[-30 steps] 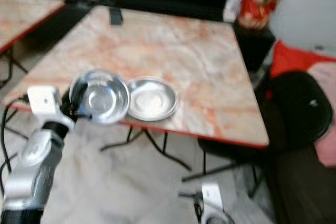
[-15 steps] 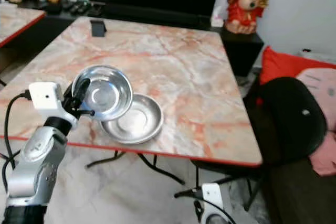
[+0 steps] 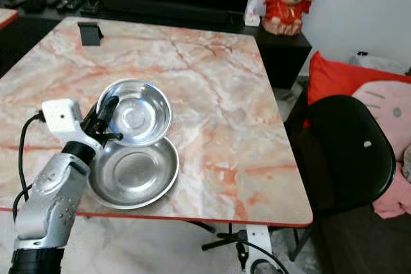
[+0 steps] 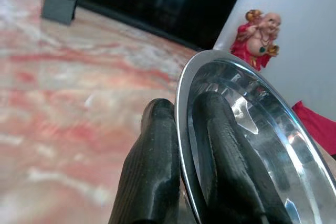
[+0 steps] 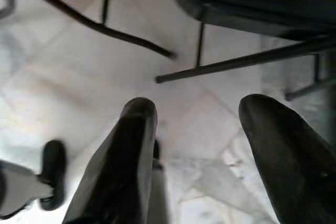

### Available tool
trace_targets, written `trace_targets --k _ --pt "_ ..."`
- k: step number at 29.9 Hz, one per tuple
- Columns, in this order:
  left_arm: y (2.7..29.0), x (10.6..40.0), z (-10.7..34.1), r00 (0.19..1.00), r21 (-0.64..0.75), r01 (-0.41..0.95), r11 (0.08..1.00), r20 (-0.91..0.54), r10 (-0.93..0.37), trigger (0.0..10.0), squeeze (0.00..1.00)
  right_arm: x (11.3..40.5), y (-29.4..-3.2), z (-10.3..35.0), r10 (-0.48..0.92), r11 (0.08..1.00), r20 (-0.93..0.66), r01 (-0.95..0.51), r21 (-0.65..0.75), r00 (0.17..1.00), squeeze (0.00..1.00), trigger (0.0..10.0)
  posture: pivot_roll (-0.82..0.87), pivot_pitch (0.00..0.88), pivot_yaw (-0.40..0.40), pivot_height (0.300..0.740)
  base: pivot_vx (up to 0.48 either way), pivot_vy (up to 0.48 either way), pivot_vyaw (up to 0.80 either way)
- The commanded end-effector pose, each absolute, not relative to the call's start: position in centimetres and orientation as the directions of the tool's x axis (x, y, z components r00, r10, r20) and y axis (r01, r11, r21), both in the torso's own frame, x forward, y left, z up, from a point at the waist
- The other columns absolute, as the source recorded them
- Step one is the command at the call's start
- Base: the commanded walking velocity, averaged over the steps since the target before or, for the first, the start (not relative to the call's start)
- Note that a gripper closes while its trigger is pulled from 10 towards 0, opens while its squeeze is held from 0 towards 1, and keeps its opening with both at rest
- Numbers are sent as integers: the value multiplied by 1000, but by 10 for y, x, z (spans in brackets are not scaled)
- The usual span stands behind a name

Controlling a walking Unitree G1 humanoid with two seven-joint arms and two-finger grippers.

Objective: Setting the table

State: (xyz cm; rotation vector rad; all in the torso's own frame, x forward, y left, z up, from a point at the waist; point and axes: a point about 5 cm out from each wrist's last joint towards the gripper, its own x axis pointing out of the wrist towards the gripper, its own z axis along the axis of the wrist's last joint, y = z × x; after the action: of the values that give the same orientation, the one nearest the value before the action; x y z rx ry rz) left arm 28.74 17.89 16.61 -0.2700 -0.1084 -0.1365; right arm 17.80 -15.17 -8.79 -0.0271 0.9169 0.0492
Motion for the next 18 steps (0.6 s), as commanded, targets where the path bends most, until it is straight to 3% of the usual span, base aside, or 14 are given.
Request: trace_targets --k 1,9,18 --pt "170 282 176 968 -269 232 935 162 -194 10000 0 179 -160 -87 10 999 -795 -45 -22 606 0 10000 67 0 -109 740 0 0 0" --pt "167 273 169 960 -327 280 903 77 -270 10000 0 179 -161 -87 12 998 -795 -54 -25 606 0 10000 70 0 -113 740 0 0 0" --pt "169 262 155 963 -281 246 928 -39 -267 10000 0 179 -161 -87 17 998 -799 -61 -25 601 0 10000 79 0 -114 740 0 0 0"
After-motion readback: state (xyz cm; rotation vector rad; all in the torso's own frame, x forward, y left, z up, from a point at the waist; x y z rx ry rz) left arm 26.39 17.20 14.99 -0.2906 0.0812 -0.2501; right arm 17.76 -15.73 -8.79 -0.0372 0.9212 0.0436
